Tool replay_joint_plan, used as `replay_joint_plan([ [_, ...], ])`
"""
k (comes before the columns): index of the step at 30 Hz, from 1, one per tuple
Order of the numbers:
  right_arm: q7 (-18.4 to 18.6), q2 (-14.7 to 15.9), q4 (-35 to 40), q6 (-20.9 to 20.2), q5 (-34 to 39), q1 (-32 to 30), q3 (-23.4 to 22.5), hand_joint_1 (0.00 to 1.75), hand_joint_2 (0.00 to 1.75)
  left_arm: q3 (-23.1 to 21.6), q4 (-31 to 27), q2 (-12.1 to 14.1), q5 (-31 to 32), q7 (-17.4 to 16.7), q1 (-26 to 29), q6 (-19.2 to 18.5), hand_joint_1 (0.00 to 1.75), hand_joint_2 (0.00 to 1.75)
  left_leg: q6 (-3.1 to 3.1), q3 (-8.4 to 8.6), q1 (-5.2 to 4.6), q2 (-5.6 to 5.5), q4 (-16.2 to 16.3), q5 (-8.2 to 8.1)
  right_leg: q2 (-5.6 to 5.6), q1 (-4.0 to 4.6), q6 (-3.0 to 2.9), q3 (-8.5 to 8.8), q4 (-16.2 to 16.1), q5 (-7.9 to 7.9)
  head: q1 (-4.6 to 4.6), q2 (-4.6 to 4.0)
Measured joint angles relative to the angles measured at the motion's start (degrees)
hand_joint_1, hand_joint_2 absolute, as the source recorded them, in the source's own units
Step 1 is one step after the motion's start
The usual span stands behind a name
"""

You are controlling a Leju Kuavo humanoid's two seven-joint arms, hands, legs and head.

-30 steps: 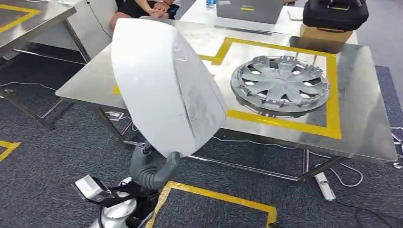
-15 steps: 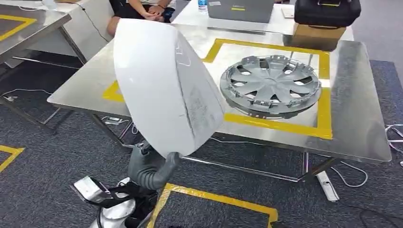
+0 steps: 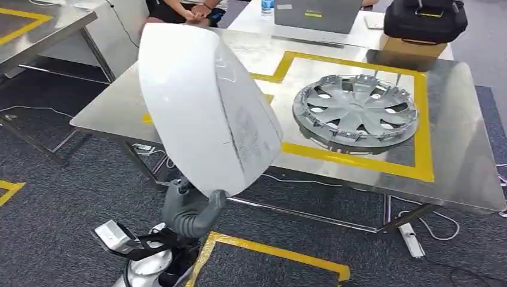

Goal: Take the parts from the cabinet and place them on the table.

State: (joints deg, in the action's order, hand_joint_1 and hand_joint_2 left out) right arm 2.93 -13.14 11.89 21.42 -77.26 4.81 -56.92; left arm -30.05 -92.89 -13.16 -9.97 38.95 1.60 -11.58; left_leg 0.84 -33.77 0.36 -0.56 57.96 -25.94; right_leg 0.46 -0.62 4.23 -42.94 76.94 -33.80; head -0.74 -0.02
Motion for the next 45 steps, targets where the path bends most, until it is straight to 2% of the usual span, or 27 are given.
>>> replay_joint_plan([
  [2,0.00,0.00,0.00,0.00,-0.04,0.05,0.00,0.00,1.75,-0.04,0.00,0.00,0.28,0.00,-0.02,-0.35,1.75,1.75,-0.06,0.45,0.00,-0.12,0.00,-0.24,-0.01,0.00,-0.20,2.54,-5.71,4.23,0.00,0.00],
  [4,0.00,0.00,0.00,-0.04,-0.22,0.14,0.00,0.00,1.75,-0.20,-0.07,0.00,0.77,0.00,-0.12,-1.51,1.75,1.75,-0.50,1.04,0.03,-0.22,-0.01,-1.20,-0.15,-0.05,-0.49,7.77,-16.33,8.80,0.04,0.00],
  [5,-0.02,0.00,0.00,-0.20,-0.35,0.33,0.02,0.00,1.75,-0.26,-0.22,0.02,1.20,0.00,-0.11,-2.12,1.75,1.75,-0.92,0.98,-0.42,-0.23,0.15,-1.59,-0.25,0.18,-0.61,8.66,-17.88,7.00,0.09,0.00],
  [6,-0.02,0.00,0.00,-0.22,-0.46,0.43,0.02,0.00,1.75,-0.26,-0.57,0.02,1.98,0.00,-0.05,-2.69,1.75,1.75,-1.21,0.99,-0.38,-0.28,0.03,-1.99,-0.09,0.15,-1.18,8.82,-17.76,6.74,-0.11,0.00],
  [8,-0.04,0.02,0.00,-0.22,-0.50,0.15,0.02,0.00,1.75,-0.39,-0.87,0.02,3.17,0.00,-0.03,-3.10,1.75,1.75,-1.96,1.49,-0.12,-0.27,-0.14,-1.23,-0.02,0.55,-1.87,8.83,-17.45,7.39,-0.13,0.00],
  [10,-0.09,0.04,0.00,-0.20,-0.50,0.13,0.02,0.00,1.75,-0.52,-0.90,0.04,3.54,0.00,-0.07,-2.89,1.75,1.75,-2.59,1.58,-0.04,-0.12,0.37,-1.95,-0.04,0.08,-2.40,9.51,-18.05,7.70,-0.15,0.00],
  [12,-0.22,0.04,0.00,-0.17,-0.52,0.26,0.02,0.00,1.75,-0.52,-0.90,0.07,3.50,0.00,-0.15,-2.53,1.75,1.75,-3.19,-1.76,-0.03,-0.03,6.34,-4.79,-0.07,-0.04,-2.89,9.79,-18.14,7.36,-0.66,0.00],
  [14,-0.20,0.04,0.00,-0.17,-0.52,0.24,0.02,0.00,1.75,-0.52,-0.87,0.15,3.17,0.00,-0.14,-2.38,1.75,1.75,-3.48,-7.13,0.05,-0.03,15.02,-7.67,-0.11,-0.03,-3.17,9.98,-18.14,6.97,-0.63,0.00],
  [15,-0.17,0.04,0.00,-0.17,-0.52,0.18,0.02,0.00,1.75,-0.52,-0.87,0.15,3.00,0.00,-0.12,-2.34,1.75,1.75,-3.53,-8.91,0.05,-0.03,17.01,-7.32,-0.09,-0.03,-3.17,10.20,-18.14,6.73,-0.68,0.00],
  [16,-0.13,0.04,0.00,-0.17,-0.52,0.12,0.02,0.00,1.75,-0.52,-0.87,0.15,2.89,0.00,-0.12,-2.32,1.75,1.75,-3.46,-9.01,0.05,-0.02,16.15,-5.52,0.01,-0.03,-3.14,10.54,-18.14,6.46,-0.68,0.00],
  [17,-0.09,0.04,0.00,-0.17,-0.52,0.12,0.02,0.00,1.75,-0.52,-0.87,0.15,2.78,0.00,-0.13,-2.23,1.75,1.75,-3.30,-8.00,0.05,-0.02,13.15,-2.57,0.13,-0.03,-3.02,11.02,-18.14,6.13,-0.68,0.00],
  [19,-0.04,0.04,0.00,-0.17,-0.52,0.14,0.02,0.00,1.75,-0.55,-0.87,0.15,2.58,0.00,-0.13,-2.01,1.75,1.75,-2.83,-4.18,0.03,0.06,3.96,3.35,0.31,-0.06,-2.61,12.10,-18.14,5.37,-0.68,0.00],
  [21,-0.02,0.04,0.00,-0.17,-0.52,0.23,0.02,0.00,1.75,-0.57,-0.87,0.09,2.56,0.00,-0.22,-1.73,1.75,1.75,-2.09,-2.47,-0.12,0.14,0.25,2.07,0.37,0.41,-1.82,12.05,-17.91,4.65,-0.70,0.00],
  [24,-0.02,0.02,0.00,-0.20,-0.53,0.18,0.02,0.00,1.75,-0.61,-0.85,0.04,2.58,0.00,-0.17,-1.00,1.75,1.75,-1.13,-2.45,-0.30,-0.13,0.41,1.84,0.04,0.28,-0.91,12.30,-18.84,4.53,-0.44,0.00],
  [26,-0.04,0.04,0.00,-0.17,-0.55,0.27,0.02,0.00,1.75,-0.70,-0.85,0.00,2.58,0.00,-0.23,-0.87,1.75,1.75,-0.50,-1.96,0.11,-0.08,0.10,1.71,-0.02,0.23,-0.27,11.69,-16.69,3.01,-0.28,0.00],
  [29,0.04,0.04,0.00,-0.17,-0.52,0.17,0.02,0.00,1.75,-0.87,-0.85,0.04,2.58,0.00,-0.26,-0.63,1.75,1.75,0.03,-1.87,0.03,-0.04,0.13,1.40,-0.01,0.19,0.12,4.54,-3.27,-3.00,-0.15,0.00],
  [30,0.09,0.04,0.00,-0.17,-0.52,0.10,0.02,0.00,1.75,-0.87,-0.85,0.07,2.56,0.00,-0.25,-0.57,1.75,1.75,0.09,-1.81,0.02,-0.09,0.14,1.33,-0.01,0.17,0.17,2.77,-0.58,-3.33,-0.18,0.00],
  [31,0.15,0.04,0.00,-0.17,-0.52,0.08,0.02,0.00,1.75,-0.87,-0.85,0.07,2.43,0.00,-0.25,-0.55,1.75,1.75,0.09,-1.63,0.02,-0.16,0.15,1.24,-0.02,0.15,0.15,2.31,-0.71,-2.10,-0.20,0.00],
  [32,0.15,0.04,0.00,-0.17,-0.52,0.11,0.02,0.00,1.75,-0.90,-0.85,0.07,2.40,0.00,-0.25,-0.52,1.75,1.75,0.02,-1.38,0.02,-0.21,0.15,1.06,-0.02,0.14,0.10,3.17,-3.53,0.43,-0.15,0.00],
  [34,0.15,0.04,0.00,-0.17,-0.55,0.16,0.02,0.00,1.75,-0.94,-0.85,0.04,2.38,0.00,-0.26,-0.52,1.75,1.75,-0.39,-0.62,0.08,-0.26,0.17,0.64,-0.05,0.05,-0.07,7.61,-13.98,6.51,-0.18,0.00],
  [35,0.15,0.02,-0.02,-0.17,-0.55,0.16,0.02,0.00,1.75,-0.96,-0.85,0.04,2.38,0.00,-0.26,-0.50,1.75,1.75,-0.70,-0.50,0.00,-0.26,0.18,0.44,-0.09,0.01,-0.10,8.89,-17.19,7.16,-0.13,0.00],
  [36,0.15,0.02,-0.02,-0.17,-0.55,0.21,0.02,0.00,1.75,-0.96,-0.85,0.07,2.34,0.00,-0.28,-0.50,1.75,1.75,-0.99,-0.68,-0.42,-0.36,0.55,0.32,0.13,0.11,-0.57,9.35,-17.71,7.08,-0.11,0.00],
  [39,0.22,0.04,-0.02,-0.17,-0.55,0.02,0.02,0.00,1.75,-1.05,-0.85,0.13,2.51,0.00,-0.31,-0.57,1.75,1.75,-1.80,-0.55,-0.23,-0.34,-0.03,0.75,0.22,0.43,-1.64,9.05,-17.58,7.26,-0.35,0.00],
  [41,0.13,0.02,-0.02,-0.20,-0.63,0.14,0.02,0.00,1.75,-1.31,-0.85,0.26,2.88,0.00,-0.43,-0.89,1.75,1.75,-2.53,-0.91,-0.27,-0.11,1.03,-0.49,0.15,-0.06,-2.48,9.34,-18.02,7.58,-0.50,0.00],
  [42,0.13,0.02,-0.02,-0.22,-0.77,0.23,0.02,0.00,1.75,-1.44,-0.85,0.35,2.99,0.00,-0.50,-1.20,1.75,1.75,-2.78,-2.34,-0.24,-0.09,4.14,-2.49,0.13,-0.11,-2.78,9.33,-18.02,7.54,-0.90,0.00],
  [44,0.07,0.02,-0.02,-0.28,-0.94,0.23,0.04,0.00,1.75,-1.71,-0.85,0.57,3.37,0.00,-0.52,-1.60,1.75,1.75,-3.08,-7.00,-0.13,-0.08,13.59,-6.66,0.09,-0.10,-3.25,9.32,-18.13,6.62,-0.87,0.00],
  [45,0.04,0.04,-0.02,-0.33,-1.01,0.15,0.04,0.00,1.75,-1.81,-0.85,0.61,3.65,0.00,-0.46,-1.68,1.75,1.75,-3.14,-8.85,-0.13,-0.07,16.87,-7.11,0.12,-0.09,-3.51,9.40,-18.13,6.37,-0.96,0.00],
])
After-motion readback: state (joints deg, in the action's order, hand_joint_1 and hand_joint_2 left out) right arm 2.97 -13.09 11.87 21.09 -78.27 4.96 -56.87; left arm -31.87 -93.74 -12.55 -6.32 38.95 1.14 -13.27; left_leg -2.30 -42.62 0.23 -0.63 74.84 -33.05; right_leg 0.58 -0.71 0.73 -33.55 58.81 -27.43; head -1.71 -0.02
